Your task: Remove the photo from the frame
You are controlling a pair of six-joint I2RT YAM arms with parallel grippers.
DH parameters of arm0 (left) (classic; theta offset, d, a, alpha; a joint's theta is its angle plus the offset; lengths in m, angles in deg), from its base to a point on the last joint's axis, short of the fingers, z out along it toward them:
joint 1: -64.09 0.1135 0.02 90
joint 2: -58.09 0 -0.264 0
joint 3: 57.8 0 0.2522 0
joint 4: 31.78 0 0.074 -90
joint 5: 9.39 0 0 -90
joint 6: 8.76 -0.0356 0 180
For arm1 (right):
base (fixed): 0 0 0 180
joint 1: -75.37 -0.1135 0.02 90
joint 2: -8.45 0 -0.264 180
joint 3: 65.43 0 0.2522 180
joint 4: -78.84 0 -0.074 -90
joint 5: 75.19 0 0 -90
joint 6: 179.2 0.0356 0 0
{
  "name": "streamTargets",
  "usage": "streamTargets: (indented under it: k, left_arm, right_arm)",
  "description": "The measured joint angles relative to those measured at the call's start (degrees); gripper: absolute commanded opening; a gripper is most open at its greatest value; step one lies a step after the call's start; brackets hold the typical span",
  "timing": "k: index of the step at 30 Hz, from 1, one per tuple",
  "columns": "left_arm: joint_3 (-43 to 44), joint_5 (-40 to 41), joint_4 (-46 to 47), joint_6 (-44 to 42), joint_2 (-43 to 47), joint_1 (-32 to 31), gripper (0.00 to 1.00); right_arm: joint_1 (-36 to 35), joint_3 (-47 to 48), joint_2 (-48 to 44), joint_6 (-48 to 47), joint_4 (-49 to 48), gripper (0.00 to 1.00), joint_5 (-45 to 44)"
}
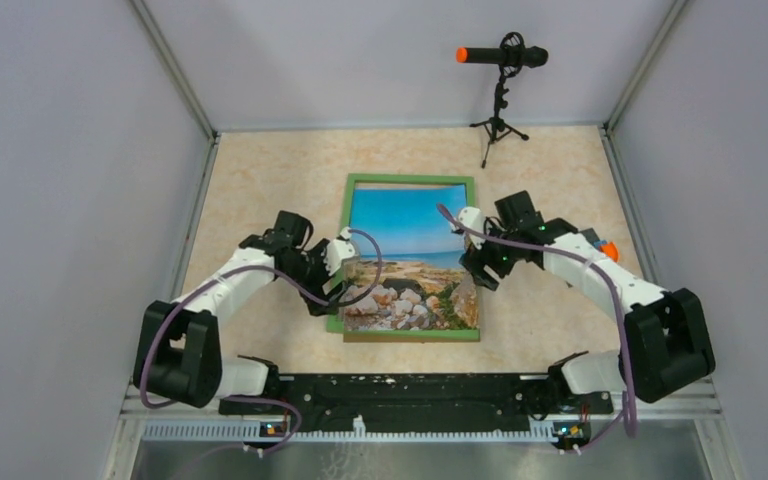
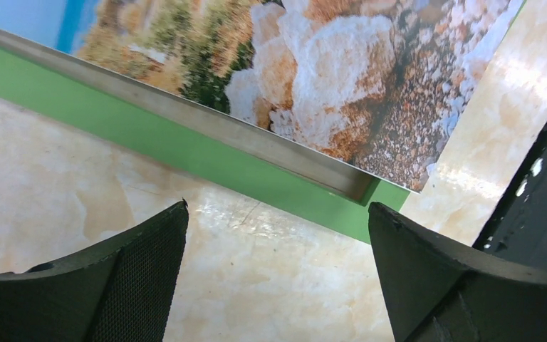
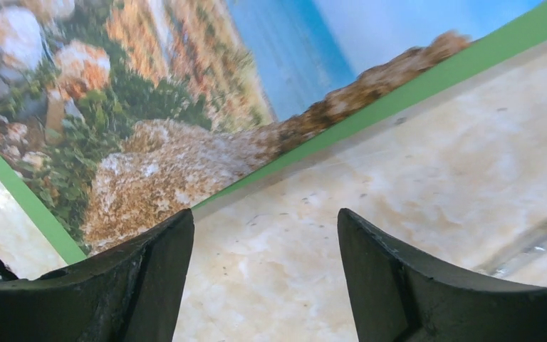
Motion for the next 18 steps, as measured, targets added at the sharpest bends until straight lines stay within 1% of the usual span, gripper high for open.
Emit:
streamTargets:
  k: [4,7,11,13,15,18]
  left_arm:
    - [4.1,-3.8,-2.6,1.9,0.0,2.5,0.99]
    - [11.3,-7.6,-5.4,4.1,-1.1,5.1,0.99]
    - [22.9,-14.4,-8.3,7.4,-4.5,11.3,0.99]
    - [28.7,-17.3,-9.5,9.3,-7.0,16.1,0.99]
    - [33.8,-18.3,-9.7,12.0,-9.1,21.0,0.99]
    - [38.7,-17.5,-7.5,17.1,-10.9,27.6,0.99]
  right_arm:
    - [3.0,6.6,-1.7,0.9,2.7,0.77,3.1]
    - [4.9,11.5,-2.7,2.3,4.0,0.81,5.4]
    - [9.3,17.1,-3.5,4.8,5.2,0.85,9.8]
    - [12.9,18.9,-3.5,5.9,5.8,0.86,12.4]
    - [18.3,20.4,-3.4,7.1,6.2,0.86,15.9]
    - [27.4,21.7,-2.5,8.7,6.5,0.87,21.4]
